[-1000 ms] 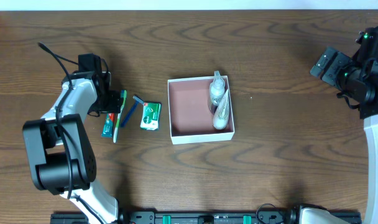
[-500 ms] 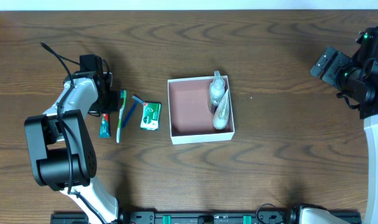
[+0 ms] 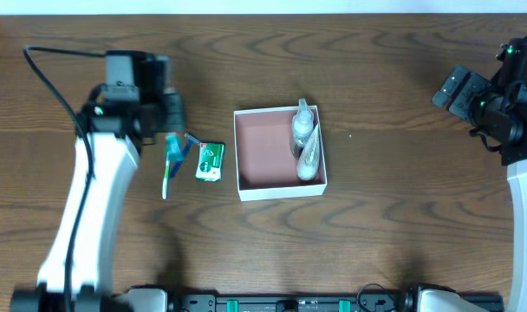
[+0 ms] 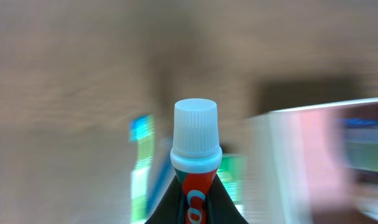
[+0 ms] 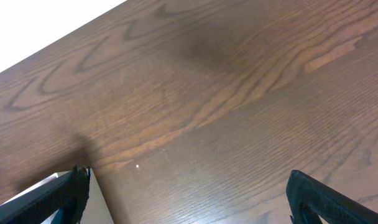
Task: Pack container
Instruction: 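Carry the toothpaste tube right and drop it into the box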
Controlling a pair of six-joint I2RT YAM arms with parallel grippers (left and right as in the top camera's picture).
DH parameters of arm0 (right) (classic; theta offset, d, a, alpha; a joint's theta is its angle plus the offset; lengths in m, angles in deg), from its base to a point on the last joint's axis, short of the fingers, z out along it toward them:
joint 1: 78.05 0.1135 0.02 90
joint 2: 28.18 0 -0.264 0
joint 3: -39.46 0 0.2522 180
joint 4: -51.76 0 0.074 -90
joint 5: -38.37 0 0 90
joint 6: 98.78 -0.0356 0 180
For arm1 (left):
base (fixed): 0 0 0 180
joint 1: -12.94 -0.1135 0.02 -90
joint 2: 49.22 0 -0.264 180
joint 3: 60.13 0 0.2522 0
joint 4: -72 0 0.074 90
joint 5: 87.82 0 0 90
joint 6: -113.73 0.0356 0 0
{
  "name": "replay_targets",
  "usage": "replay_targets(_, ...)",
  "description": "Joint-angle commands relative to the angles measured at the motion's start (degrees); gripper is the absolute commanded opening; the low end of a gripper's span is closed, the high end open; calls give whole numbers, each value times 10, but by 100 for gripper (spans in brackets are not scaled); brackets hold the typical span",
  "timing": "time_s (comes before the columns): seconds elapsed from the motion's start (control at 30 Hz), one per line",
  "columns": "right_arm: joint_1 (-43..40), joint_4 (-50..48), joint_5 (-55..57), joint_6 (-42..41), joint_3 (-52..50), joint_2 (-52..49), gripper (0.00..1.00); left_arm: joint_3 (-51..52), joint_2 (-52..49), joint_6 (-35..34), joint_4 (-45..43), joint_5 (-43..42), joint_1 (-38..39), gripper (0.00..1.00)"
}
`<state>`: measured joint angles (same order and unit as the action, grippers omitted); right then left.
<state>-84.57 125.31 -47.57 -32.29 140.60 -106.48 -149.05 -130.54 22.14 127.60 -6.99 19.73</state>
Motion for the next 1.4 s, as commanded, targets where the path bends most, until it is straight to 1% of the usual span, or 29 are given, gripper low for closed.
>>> replay_targets(0.0,-2,0,0,-7,6,-1,99,-1,11,-60,-9,-33,70,6)
replay_targets(0.07,-2,0,0,-7,6,-1,99,0,3,-85,-16,-21,107,6)
replay_targets(0.23,-2,0,0,-7,6,-1,99,16,-56,-153,-38,66,189,7)
replay_targets(0.33,-2,0,0,-7,6,-1,99,19,-113,-166,-63,69,216,7)
replay_targets(0.4,-2,0,0,-7,6,-1,99,19,-150,-170,-79,76,226,7)
replay_targets(0.5,-2,0,0,-7,6,-1,99,19,-198,-207,-82,101,231,7)
replay_targets(0.67,-2,0,0,-7,6,-1,99,19,-241,-210,-83,116,231,7)
replay_targets(0.77,-2,0,0,-7,6,-1,99,19,-243,-210,-83,132,231,8)
replay_targets(0.8,-2,0,0,-7,6,-1,99,19,-242,-210,-83,132,231,11)
replay_targets(0.93,-2,0,0,-7,6,-1,99,19,-241,-210,-78,131,232,17)
replay_targets(1.03,-2,0,0,-7,6,-1,99,17,-238,-210,-70,130,232,29)
replay_targets(1.13,-2,0,0,-7,6,-1,99,7,-228,-210,-57,130,232,34)
replay_targets(1.23,-2,0,0,-7,6,-1,99,-18,-205,-210,-29,130,232,35)
replay_targets(1.33,-2,0,0,-7,6,-1,99,-60,-169,-204,19,131,231,36)
replay_targets(1.37,-2,0,0,-7,6,-1,99,-74,-154,-193,36,132,231,39)
